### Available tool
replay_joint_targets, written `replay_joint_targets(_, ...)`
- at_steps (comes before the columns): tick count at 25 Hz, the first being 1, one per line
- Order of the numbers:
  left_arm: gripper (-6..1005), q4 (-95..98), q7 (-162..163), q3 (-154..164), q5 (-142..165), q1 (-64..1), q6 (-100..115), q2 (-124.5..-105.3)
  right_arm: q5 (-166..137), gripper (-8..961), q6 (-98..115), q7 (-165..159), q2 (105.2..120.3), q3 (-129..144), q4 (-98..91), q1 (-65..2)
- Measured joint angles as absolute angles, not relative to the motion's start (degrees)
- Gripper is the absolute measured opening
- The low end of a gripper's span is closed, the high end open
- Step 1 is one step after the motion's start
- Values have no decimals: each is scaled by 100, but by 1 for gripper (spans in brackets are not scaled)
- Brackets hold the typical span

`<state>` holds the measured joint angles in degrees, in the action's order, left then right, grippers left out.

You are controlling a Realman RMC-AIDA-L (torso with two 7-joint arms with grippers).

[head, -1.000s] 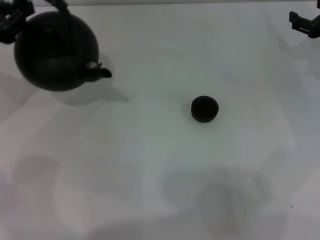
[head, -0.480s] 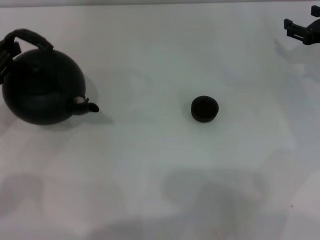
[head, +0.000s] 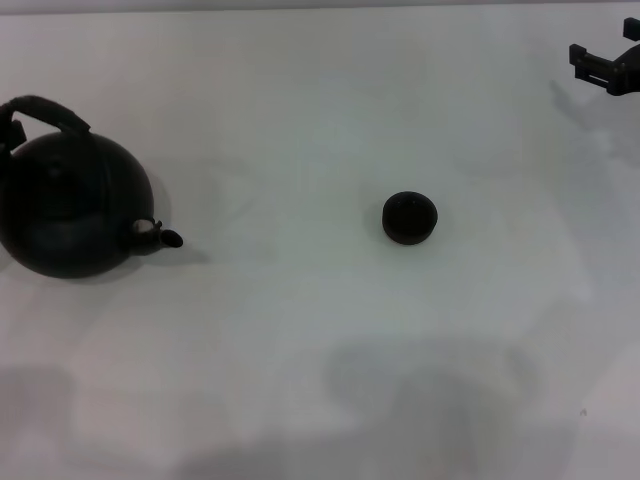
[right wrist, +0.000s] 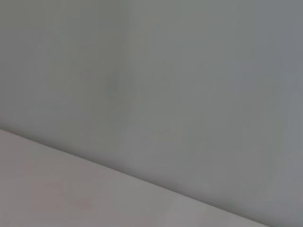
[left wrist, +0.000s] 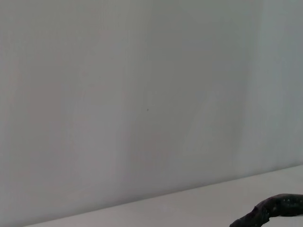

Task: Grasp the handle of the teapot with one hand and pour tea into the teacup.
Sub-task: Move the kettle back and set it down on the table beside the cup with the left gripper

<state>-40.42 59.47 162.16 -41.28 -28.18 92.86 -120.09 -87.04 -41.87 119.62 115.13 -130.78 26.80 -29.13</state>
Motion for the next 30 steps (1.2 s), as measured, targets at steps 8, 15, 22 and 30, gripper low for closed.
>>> replay_joint_targets(8, 138, -3664, 5552, 16215, -4188, -2783, 8947, -11976, -8729, 828, -4130, 11962, 11507, -13015, 2680, -2940)
replay_joint_targets(15, 137, -3363, 5464, 16215, -4533, -2627, 8742, -11998, -8729, 828, -4133, 11956, 11504, -13015, 2680, -2900)
replay_joint_targets(22, 135, -2564, 4781, 16216, -4932, -2313, 8478, -11963, -8727, 828, -4154, 11944, 11501, -13006, 2675, -2867)
replay_joint_targets(30, 130, -2246, 4231, 16224, -5034, -2154, 8502, -11917, -8727, 828, -4135, 11958, 11501, -12936, 2671, -2887)
